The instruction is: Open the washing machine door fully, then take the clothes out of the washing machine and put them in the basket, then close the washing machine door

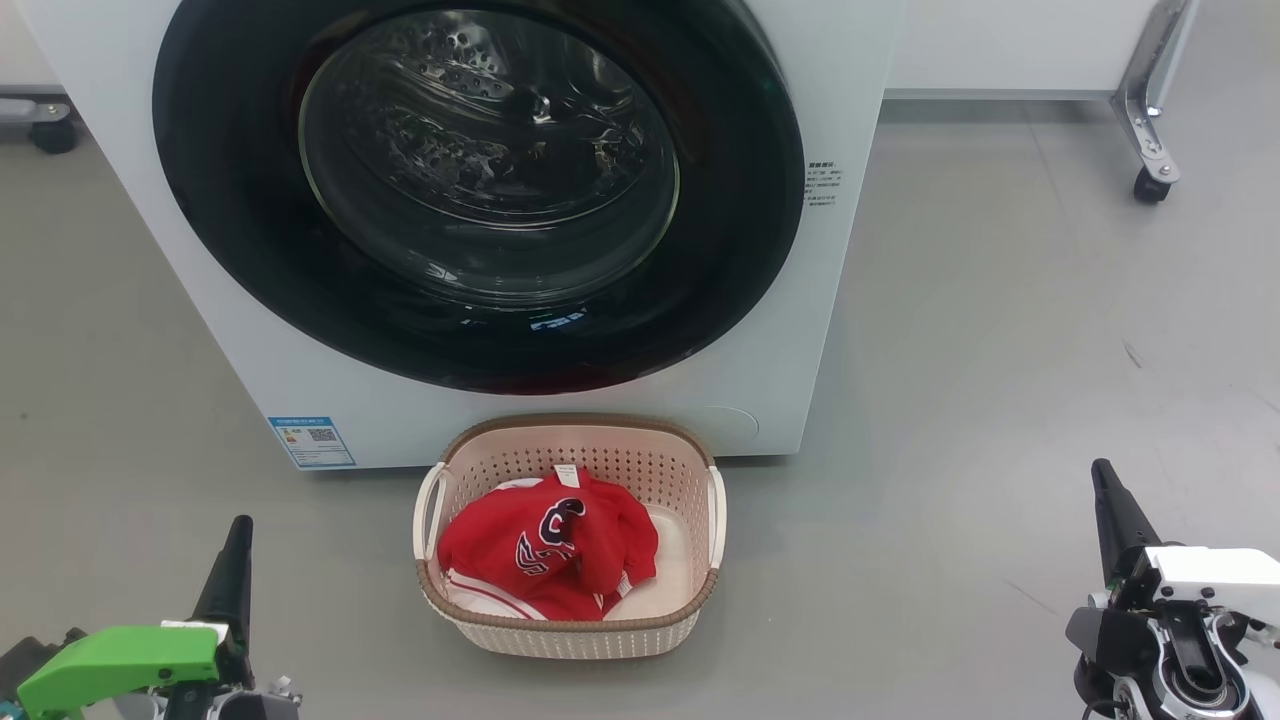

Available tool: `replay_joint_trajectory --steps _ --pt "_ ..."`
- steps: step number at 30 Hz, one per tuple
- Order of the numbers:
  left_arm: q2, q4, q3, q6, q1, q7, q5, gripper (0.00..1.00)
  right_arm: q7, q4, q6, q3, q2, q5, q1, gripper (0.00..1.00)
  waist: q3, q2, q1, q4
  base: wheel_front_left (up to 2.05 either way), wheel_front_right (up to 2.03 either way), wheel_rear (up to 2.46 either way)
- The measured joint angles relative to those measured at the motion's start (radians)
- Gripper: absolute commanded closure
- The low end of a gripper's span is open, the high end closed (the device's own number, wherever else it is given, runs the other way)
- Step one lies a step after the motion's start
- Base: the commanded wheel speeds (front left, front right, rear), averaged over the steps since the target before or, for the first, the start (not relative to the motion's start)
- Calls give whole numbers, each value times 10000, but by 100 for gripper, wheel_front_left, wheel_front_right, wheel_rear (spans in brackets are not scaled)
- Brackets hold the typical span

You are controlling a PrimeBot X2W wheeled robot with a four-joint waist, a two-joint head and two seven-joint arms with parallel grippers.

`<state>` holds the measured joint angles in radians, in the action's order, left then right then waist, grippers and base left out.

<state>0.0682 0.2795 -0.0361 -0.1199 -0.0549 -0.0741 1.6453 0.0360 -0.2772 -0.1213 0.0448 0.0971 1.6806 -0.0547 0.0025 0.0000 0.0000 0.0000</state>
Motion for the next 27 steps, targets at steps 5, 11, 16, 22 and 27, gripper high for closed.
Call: replay_joint_trajectory --steps 5,11,16,22,27 --pt "-4 0 -4 0 -7 0 0 100 2 -4 0 8 -2 0 -1 100 0 0 0 0 0 0 0" --pt "-6 -2 -6 0 -10 0 0 100 29 -12 0 15 -4 0 -1 100 0 0 0 0 0 0 0" --pt "-10 -6 -10 0 -10 0 0 100 29 -17 0 19 -6 0 -1 100 0 0 0 0 0 0 0" --pt "-21 -10 -17 0 -11 -44 -2 100 29 -19 0 25 -8 0 -2 100 1 0 0 0 0 0 0" --pt "-31 -13 -17 0 -11 -44 -2 100 31 -19 0 29 -8 -2 -3 100 2 0 0 0 0 0 0"
